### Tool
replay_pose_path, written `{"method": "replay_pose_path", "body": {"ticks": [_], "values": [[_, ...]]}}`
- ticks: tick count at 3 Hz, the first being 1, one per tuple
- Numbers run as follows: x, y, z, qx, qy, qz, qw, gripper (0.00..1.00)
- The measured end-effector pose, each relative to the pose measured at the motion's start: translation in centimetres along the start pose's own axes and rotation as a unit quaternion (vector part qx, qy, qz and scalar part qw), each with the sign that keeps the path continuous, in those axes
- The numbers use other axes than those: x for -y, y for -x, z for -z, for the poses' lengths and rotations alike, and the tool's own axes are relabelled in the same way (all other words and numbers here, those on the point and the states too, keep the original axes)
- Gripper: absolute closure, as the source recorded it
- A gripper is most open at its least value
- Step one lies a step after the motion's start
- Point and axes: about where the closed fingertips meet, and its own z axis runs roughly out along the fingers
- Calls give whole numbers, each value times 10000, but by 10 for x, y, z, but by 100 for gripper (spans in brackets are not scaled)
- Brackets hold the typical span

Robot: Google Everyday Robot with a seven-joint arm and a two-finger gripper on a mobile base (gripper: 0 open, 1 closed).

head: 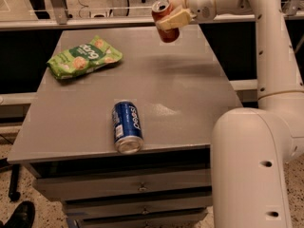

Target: Place coke can upright

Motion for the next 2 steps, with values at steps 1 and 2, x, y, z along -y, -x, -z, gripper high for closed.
{"method": "replay_pose_path", "body": {"ticks": [1,2], "values": [[6,-13,-8,474,-29,-341,9983,100],[13,-33,-1,763,-198,-788,9938,100]]}}
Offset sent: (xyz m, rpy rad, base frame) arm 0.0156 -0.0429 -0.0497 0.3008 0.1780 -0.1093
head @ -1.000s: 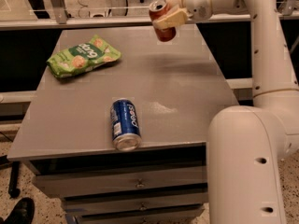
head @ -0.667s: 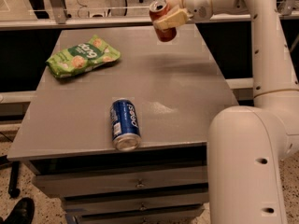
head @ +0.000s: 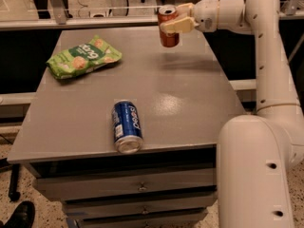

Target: Place coke can upright

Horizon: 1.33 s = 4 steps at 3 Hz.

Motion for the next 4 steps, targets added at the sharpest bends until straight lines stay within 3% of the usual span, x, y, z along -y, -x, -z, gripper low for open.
{"method": "replay_pose_path", "body": {"ticks": [2,4], "values": [[2,-16,39,-29,-295,-373,9989,100],[-12,-26,73,350,-588,-859,9940,100]]}}
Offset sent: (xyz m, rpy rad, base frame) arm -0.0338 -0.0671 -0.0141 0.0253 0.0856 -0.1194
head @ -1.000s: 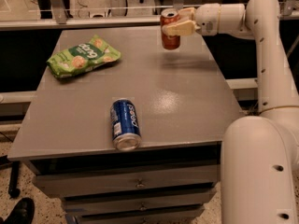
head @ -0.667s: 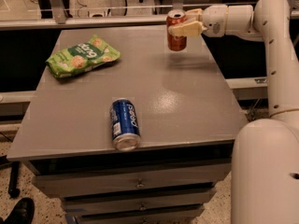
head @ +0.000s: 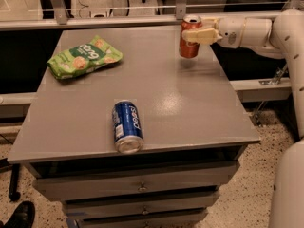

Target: Place coke can upright

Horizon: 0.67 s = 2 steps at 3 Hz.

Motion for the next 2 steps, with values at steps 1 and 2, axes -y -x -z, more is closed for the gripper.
{"method": "replay_pose_path", "body": {"ticks": [1,2], "values": [[-9,-10,12,224,-125,-227,9994,100],[-18,-20,13,297,-117,-328,9990,100]]}}
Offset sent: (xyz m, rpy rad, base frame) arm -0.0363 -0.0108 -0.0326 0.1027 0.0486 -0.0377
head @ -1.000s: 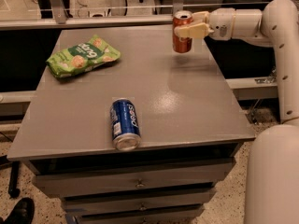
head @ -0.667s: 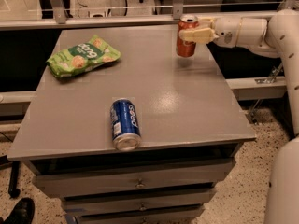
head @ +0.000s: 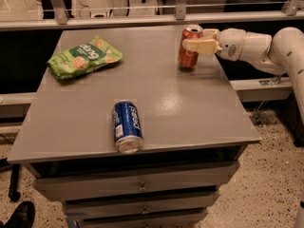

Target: Place coke can upright

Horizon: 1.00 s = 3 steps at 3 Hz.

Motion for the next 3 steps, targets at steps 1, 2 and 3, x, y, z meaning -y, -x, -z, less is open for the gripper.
{"method": "replay_pose_path", "body": {"ticks": [1,2,3], "values": [[-6,-6,-3,-65,86,-59,9999,82],[-10,-11,-6,-112,168,-88,9998,59],[-14,-14,-9,-117,258,-74,9996,36]]}}
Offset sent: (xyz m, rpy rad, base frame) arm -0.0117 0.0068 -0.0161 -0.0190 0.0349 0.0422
